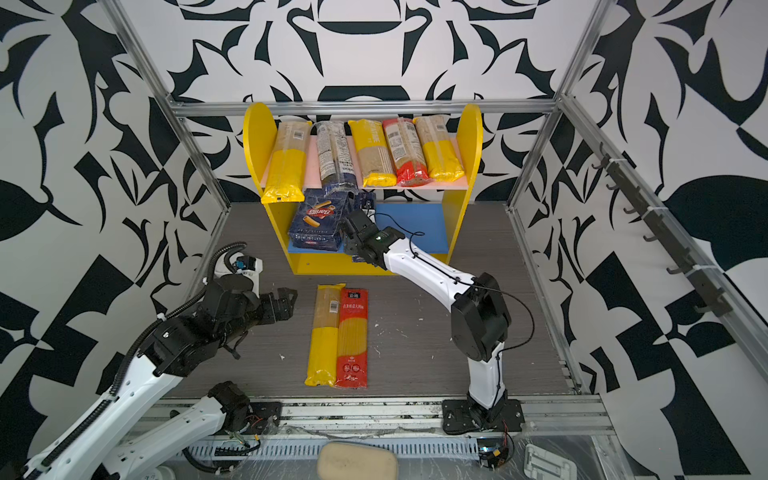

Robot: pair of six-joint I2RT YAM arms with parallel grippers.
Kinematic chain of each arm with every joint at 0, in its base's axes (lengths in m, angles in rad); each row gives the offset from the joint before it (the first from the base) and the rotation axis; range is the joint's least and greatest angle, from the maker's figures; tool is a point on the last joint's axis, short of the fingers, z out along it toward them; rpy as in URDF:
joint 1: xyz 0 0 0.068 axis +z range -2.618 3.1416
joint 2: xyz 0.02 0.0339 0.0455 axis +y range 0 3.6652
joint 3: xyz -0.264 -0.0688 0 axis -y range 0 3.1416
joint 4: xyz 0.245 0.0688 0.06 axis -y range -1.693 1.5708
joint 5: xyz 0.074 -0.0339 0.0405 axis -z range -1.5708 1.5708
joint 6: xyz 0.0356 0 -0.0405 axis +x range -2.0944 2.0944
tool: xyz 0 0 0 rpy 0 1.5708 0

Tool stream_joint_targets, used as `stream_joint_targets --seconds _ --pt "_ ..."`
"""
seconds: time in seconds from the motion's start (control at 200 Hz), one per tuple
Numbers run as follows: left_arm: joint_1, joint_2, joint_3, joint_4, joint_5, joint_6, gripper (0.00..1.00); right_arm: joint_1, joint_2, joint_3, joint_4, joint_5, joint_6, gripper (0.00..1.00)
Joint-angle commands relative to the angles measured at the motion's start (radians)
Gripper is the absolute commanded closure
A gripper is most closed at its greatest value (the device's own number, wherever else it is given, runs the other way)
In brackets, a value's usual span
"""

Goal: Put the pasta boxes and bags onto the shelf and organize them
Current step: 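Set the spaghetti box upright on the blue shelf beside the rigatoni box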

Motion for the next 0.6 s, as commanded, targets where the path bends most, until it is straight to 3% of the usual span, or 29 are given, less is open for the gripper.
stream_joint_targets --seconds 0.0,0.35,0.37,0.385,0.595 --pt "0.004 -0.020 0.019 -0.024 -0.014 0.008 0.01 0.011 -0.061 0.032 0.041 0.025 0.018 0.26" --pt "0.004 -0.063 -0.014 -0.024 0.008 -0.017 0.01 0.089 -0.130 -0.026 -0.034 0.083 0.022 0.24" --pt "0.004 -0.065 -0.017 -0.024 0.009 -0.019 0.01 0.096 -0.137 -0.032 -0.037 0.087 0.022 0.04" --pt "0.004 -0.068 -0.019 -0.024 0.010 -0.021 0.01 0.101 -0.141 -0.037 -0.040 0.090 0.023 0.01" --pt "0.004 -0.107 -0.047 -0.053 0.019 -0.042 0.01 0.185 -0.201 -0.130 -0.078 0.130 0.062 0.00"
